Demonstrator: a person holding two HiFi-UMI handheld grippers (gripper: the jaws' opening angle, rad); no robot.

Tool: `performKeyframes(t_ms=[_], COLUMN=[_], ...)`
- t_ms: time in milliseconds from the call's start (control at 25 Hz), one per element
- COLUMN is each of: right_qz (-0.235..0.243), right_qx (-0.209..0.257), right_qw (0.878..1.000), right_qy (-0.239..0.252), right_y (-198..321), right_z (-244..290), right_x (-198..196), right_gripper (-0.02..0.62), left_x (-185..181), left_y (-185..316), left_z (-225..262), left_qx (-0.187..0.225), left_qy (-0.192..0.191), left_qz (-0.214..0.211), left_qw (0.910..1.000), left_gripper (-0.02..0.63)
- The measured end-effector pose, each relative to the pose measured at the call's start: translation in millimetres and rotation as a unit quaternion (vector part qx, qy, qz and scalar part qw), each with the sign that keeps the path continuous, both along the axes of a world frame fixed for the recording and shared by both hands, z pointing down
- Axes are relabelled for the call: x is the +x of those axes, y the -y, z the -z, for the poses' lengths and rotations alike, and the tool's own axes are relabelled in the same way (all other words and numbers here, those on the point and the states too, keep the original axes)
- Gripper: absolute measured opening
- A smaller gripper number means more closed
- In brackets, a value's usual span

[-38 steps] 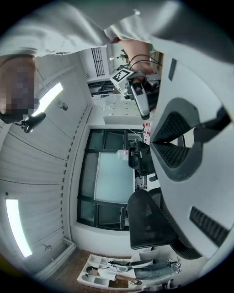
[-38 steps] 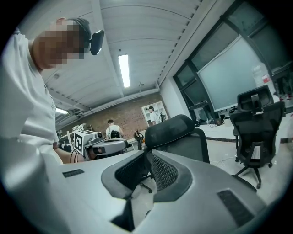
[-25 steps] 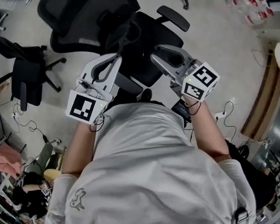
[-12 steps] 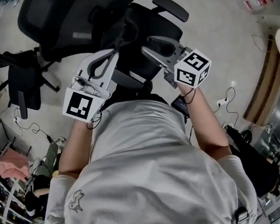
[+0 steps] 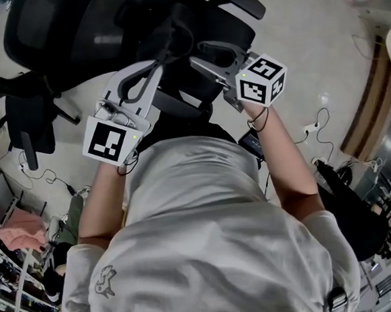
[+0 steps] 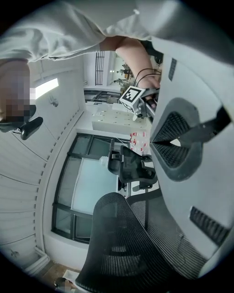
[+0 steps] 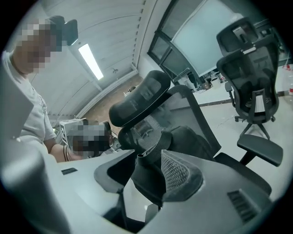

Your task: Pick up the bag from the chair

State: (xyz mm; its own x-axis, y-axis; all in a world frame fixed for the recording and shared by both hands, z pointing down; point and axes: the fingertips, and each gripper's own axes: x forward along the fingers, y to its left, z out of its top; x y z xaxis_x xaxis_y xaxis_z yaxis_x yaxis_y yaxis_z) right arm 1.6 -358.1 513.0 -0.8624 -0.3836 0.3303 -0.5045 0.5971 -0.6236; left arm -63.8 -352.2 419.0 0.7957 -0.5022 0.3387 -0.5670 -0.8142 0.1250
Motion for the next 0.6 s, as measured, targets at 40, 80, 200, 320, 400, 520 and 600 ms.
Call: performKeyframes(t_ms=[40, 80, 200, 320, 400, 520, 600], right_qz=[0.003, 0.006, 0.01, 0.013, 0.018, 0.021, 0.02], right_qx=[-0.005, -0.009, -0.023, -0.032, -0.035, -0.039, -0.042], right_qw=[1.0, 1.0, 0.999, 0.998, 0.997, 0.995, 0.994], right_qy=[0.01, 0.019, 0.04, 0.058, 0.071, 0.087, 0.096], right_y=[1, 2, 6, 8, 9, 11, 12], right_z=[-2, -4, -13, -18, -17, -16, -16], right_x=[-2, -4, -8, -11, -14, -16, -17], right_gripper=[0.166, 0.169, 0.176, 0.181, 0.184, 0.187, 0.187], left_x=[0, 0, -2, -3, -3, -3, -2], left_y=[1, 3, 6, 7, 7, 6, 4], left_z=[-2, -4, -12, -17, -17, -18, -18], left_qx=[-0.002, -0.005, -0.011, -0.015, -0.018, -0.02, -0.022], left_qy=[0.0, 0.0, 0.0, 0.0, 0.001, 0.002, 0.002], left_qz=[-0.001, -0.002, -0.002, -0.001, 0.0, 0.0, 0.001], left_qw=[1.0, 1.0, 0.9999, 0.9999, 0.9998, 0.9998, 0.9997], left_gripper=[0.012, 0.012, 0.012, 0.012, 0.012, 0.012, 0.012])
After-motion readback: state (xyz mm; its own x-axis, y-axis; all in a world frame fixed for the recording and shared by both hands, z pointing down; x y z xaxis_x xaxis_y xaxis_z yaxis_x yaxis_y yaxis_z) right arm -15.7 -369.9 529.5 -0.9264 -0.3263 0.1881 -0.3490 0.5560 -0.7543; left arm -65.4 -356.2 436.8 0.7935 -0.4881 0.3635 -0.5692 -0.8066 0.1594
